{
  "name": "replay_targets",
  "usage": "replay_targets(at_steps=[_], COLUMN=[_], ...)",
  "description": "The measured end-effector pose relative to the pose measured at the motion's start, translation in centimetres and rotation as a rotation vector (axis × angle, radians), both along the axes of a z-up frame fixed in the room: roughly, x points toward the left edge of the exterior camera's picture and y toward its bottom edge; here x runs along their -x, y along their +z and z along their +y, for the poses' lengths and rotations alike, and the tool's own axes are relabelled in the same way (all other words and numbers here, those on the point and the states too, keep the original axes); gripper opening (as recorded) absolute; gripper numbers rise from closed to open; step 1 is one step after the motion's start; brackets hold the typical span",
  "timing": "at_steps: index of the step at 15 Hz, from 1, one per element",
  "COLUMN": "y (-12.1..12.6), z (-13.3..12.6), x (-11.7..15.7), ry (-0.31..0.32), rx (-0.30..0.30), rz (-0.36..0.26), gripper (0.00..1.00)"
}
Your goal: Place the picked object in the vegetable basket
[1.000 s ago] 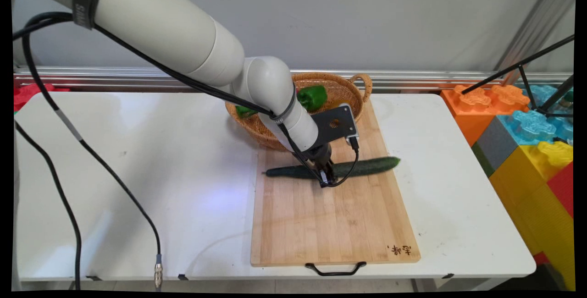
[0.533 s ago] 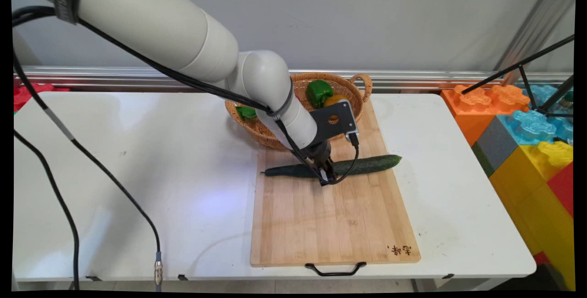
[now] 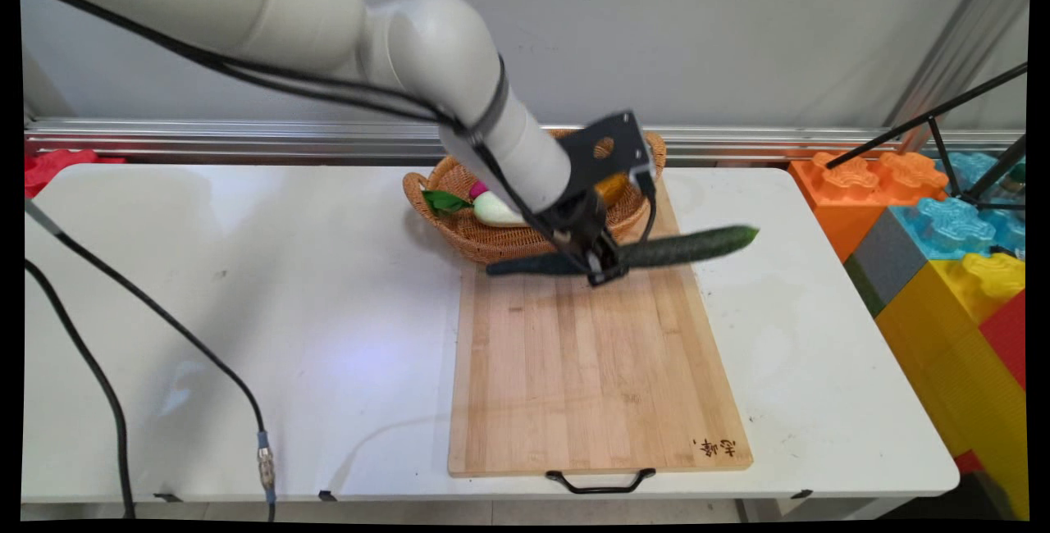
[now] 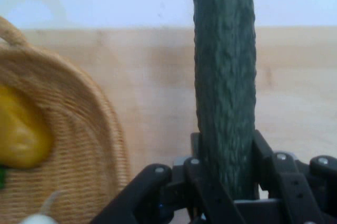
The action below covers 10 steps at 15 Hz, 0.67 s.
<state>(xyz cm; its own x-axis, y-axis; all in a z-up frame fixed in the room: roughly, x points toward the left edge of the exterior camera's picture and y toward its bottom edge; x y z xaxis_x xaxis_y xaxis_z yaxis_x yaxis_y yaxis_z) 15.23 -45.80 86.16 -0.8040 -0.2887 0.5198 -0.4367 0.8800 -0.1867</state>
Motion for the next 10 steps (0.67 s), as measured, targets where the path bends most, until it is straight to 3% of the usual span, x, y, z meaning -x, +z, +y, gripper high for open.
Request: replay_targets(at_steps=[6, 10], y=[4.5, 3.5], z=[-4.1, -6.6], x=[-3.5, -6.0], ry=[0.032, 0.079], rx=[0.119, 0.095], rz=[0.010, 0.051], gripper=[0.00, 0.00])
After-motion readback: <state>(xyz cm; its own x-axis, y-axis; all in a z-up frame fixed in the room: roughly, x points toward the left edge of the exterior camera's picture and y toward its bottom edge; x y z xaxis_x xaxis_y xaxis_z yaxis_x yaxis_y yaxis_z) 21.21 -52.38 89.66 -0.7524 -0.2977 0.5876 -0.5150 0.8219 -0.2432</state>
